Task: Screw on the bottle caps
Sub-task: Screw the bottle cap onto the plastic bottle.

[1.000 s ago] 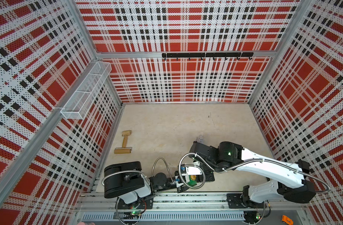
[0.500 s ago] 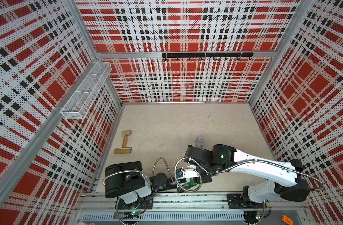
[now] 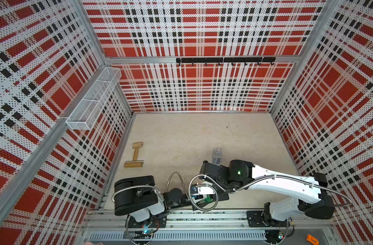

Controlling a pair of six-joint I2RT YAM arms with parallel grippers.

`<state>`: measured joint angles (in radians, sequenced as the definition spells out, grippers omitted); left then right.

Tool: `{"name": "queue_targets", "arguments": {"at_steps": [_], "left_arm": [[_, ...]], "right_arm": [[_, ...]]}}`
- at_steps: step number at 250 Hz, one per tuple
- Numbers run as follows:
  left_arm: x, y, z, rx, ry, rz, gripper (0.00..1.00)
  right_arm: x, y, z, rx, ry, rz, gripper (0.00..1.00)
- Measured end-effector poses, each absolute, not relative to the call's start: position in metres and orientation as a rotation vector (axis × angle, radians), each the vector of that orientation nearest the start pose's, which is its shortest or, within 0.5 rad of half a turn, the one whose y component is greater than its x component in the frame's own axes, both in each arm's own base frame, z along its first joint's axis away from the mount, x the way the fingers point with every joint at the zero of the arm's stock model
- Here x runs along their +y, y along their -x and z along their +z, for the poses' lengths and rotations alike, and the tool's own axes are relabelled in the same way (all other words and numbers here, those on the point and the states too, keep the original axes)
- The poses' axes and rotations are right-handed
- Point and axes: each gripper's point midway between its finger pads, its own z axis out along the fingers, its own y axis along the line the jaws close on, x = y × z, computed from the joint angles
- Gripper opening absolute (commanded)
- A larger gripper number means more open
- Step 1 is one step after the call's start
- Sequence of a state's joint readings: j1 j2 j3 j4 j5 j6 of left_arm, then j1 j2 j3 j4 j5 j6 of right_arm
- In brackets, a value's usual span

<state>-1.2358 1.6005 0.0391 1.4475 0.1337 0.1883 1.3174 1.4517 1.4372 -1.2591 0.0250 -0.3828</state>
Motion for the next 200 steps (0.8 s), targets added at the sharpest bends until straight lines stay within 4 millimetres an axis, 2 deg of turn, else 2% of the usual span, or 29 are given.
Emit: {"name": "queue_targets", "arguments": {"at_steps": [48, 112, 159, 196, 200], "left_arm": [[-0.318, -0.094, 0.103, 1.291, -1.208, -0.851, 0.53], [-0.309, -0.105, 0.095, 1.353, -1.174, -0.791, 0.53], [-0.304, -0.114, 0.095, 1.388, -1.126, -0.762, 0.53], [-0.303, -0.116, 0.094, 1.396, -1.120, -0.746, 0.53], [-0.303, -0.116, 0.094, 1.397, -1.119, -0.744, 0.53]], "right_arm": [[0.299, -0.091, 0.195, 2.099, 1.920, 0.167, 0.00], [0.307, -0.105, 0.187, 2.437, 1.568, 0.209, 0.00], [0.311, -0.116, 0.186, 2.738, 1.197, 0.241, 0.00], [0.313, -0.116, 0.184, 2.881, 0.926, 0.299, 0.00], [0.313, -0.116, 0.184, 2.889, 0.907, 0.303, 0.03]]}}
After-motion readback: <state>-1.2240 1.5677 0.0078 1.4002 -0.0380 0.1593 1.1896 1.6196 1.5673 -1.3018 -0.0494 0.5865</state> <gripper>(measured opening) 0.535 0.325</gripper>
